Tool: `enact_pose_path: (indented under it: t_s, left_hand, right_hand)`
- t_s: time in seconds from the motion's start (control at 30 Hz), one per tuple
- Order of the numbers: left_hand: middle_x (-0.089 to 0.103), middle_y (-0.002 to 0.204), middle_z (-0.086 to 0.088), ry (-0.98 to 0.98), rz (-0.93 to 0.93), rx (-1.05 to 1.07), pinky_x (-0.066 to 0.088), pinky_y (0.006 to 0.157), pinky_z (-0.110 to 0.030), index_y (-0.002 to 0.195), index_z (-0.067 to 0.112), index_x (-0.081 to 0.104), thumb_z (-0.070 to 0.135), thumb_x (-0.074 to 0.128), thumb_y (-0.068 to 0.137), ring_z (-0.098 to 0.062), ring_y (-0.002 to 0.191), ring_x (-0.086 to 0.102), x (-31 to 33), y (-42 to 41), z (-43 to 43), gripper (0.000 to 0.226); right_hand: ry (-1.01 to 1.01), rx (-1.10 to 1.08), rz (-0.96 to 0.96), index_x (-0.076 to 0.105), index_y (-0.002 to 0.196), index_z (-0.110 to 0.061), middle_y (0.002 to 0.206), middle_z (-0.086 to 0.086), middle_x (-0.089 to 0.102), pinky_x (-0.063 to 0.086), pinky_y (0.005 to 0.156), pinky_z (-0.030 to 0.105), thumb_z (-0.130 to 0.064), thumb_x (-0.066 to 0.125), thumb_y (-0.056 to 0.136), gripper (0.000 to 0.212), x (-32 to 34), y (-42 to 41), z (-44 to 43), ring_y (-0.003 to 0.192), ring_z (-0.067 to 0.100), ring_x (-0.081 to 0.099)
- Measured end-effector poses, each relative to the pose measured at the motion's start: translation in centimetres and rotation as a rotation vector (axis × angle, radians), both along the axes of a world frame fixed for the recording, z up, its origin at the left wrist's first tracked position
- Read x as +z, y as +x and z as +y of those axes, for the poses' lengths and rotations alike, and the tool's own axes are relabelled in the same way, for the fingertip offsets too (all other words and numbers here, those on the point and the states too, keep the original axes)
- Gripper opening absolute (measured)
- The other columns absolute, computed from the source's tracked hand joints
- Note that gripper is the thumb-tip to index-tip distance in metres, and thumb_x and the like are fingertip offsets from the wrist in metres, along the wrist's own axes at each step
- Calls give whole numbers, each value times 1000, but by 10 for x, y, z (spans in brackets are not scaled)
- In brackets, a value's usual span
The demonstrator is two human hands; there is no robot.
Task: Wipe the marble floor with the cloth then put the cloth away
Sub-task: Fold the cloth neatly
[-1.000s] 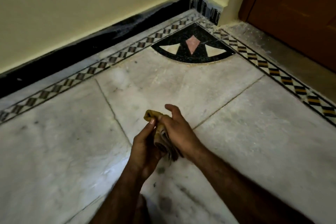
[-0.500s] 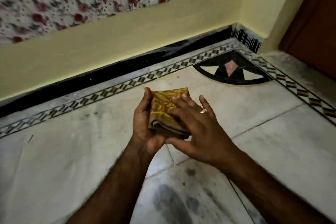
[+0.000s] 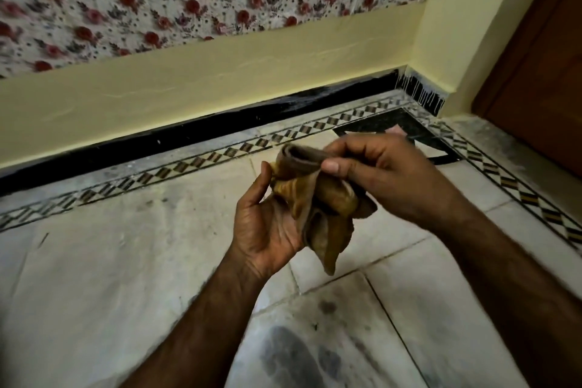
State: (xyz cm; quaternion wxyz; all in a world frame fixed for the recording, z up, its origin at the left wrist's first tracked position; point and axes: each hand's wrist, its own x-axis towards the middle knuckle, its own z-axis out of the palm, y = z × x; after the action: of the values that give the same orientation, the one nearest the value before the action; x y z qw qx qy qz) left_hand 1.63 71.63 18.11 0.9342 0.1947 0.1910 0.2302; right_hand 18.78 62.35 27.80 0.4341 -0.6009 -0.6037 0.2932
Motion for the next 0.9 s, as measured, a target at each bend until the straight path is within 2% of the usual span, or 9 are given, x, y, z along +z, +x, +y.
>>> enact_pose_path:
  t_s: [0.1,0.17,0.3,0.43,0.5,0.57,0.63,0.8,0.9]
  left_hand:
    - [32,163,-22,-57,-79,-46,29,115,-70,158,14,32,60,56,96,-44,148,34,-2,-3,2,81]
    - [42,157,-23,-63,-113,-58,26,119,-65,150,11,45,64,51,97,-41,142,43,2,-5,3,76]
    - [70,119,-22,-122,-180,-35,51,104,-52,122,4,70,61,47,99,-38,110,68,14,-7,4,65]
    - [69,118,-17,-40,-130,-12,45,106,-52,119,7,70,46,66,90,-37,110,63,15,-9,7,49]
    - [65,122,-16,2,-109,-3,48,103,-54,127,11,65,40,85,74,-37,111,62,11,-11,9,63]
    - [65,120,-16,41,-77,22,54,97,-53,130,12,62,35,95,61,-37,108,64,11,-12,9,80]
    - [68,119,-17,88,-53,-3,55,96,-52,126,8,67,30,96,58,-38,106,67,12,-14,8,78]
    - [68,127,-21,144,63,-36,55,94,-57,133,6,65,31,97,55,-42,110,68,17,-23,14,88]
    - [73,115,-21,137,96,-13,61,79,-54,120,5,73,30,86,67,-42,96,73,23,-25,15,60]
  right_hand:
    - [-23,73,50,77,101,-17,87,3,77,59,66,29,-22,66,96,13,26,7,12,77,16,73]
    - [-51,160,57,78,101,-15,87,2,78,55,63,22,-26,67,90,19,35,6,18,75,12,73]
    - [-72,246,78,79,100,-12,84,-1,77,51,60,16,-21,67,92,17,38,-1,24,72,7,70]
    - [-52,170,-4,79,101,-15,93,1,80,61,73,25,-14,67,95,14,54,2,34,88,13,75]
    - [-26,116,22,79,100,-13,90,2,79,60,70,23,-13,66,96,13,63,7,43,84,13,75]
    - [-24,40,93,78,99,-11,81,2,76,55,59,19,-13,65,98,13,65,16,55,71,10,71]
    - [-59,-66,190,76,97,-7,74,3,71,52,53,20,-14,66,98,12,53,28,70,61,9,65]
    - [-308,-328,681,71,91,0,87,15,71,62,75,37,-5,66,95,9,-31,41,96,81,27,69]
    - [-520,-390,826,68,122,2,117,24,66,58,93,44,-18,63,98,32,-91,24,85,98,33,64]
